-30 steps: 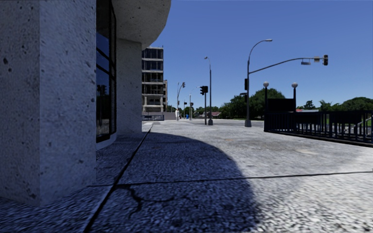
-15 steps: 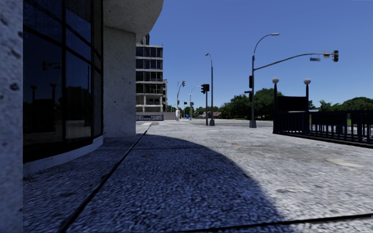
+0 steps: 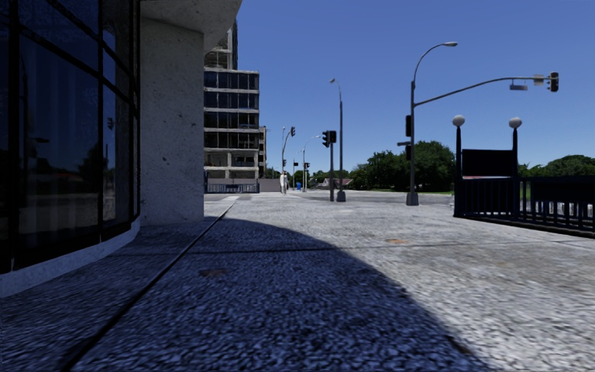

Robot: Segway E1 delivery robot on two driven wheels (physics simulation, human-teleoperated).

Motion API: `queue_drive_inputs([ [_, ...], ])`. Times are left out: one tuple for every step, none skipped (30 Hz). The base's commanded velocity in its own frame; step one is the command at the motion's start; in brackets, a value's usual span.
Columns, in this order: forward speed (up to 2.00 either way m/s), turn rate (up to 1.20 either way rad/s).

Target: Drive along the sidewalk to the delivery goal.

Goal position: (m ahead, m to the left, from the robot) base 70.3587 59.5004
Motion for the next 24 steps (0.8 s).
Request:
queue_drive_inputs([
  [2.0, 0.0],
  [2.0, 0.0],
  [2.0, 0.0],
  [2.0, 0.0],
  [2.0, 0.0],
  [2.0, 0.0],
  [2.0, 0.0],
  [2.0, 0.0],
  [2.0, 0.0],
  [2.0, 0.0],
  [2.0, 0.0],
  [2.0, 0.0],
  [2.0, 0.0],
  [2.0, 0.0],
  [2.0, 0.0],
  [2.0, 0.0],
  [2.0, 0.0],
  [2.0, 0.0],
  [2.0, 0.0],
  [2.0, 0.0],
  [2.0, 0.0],
  [2.0, 0.0],
  [2.0, 0.0],
  [2.0, 0.0],
])
